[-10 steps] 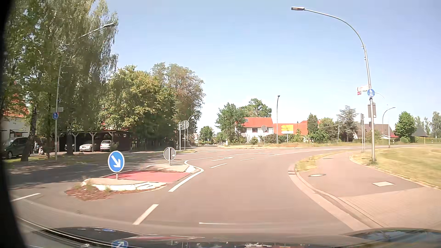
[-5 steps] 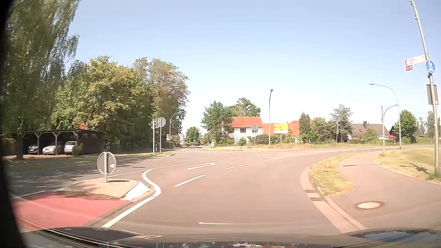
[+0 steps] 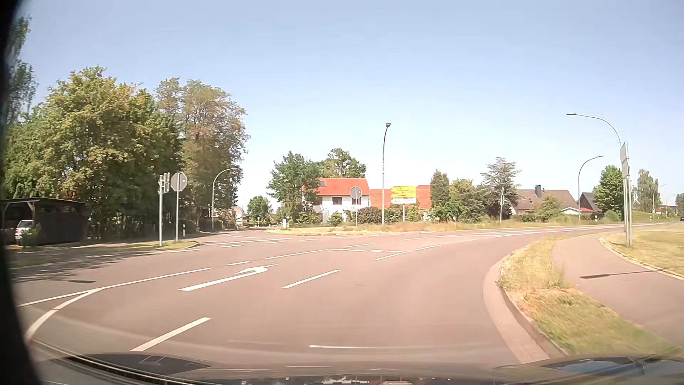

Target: Follow the waypoints while adhering to traffic rules and regulations

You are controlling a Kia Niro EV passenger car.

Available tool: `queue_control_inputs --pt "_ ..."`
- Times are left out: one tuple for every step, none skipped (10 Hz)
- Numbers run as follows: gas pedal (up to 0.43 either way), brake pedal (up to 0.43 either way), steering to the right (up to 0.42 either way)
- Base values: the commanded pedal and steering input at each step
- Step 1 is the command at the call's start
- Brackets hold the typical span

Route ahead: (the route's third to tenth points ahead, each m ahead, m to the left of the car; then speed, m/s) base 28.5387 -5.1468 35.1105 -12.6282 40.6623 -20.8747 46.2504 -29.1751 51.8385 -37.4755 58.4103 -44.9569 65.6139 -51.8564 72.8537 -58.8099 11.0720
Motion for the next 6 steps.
queue_control_inputs --pt "0.087 0.0 0.106" --pt "0.098 0.0 0.115" --pt "0.098 0.0 0.124" --pt "0.11 0.0 0.128" --pt "0.11 0.0 0.13" --pt "0.11 0.0 0.13"
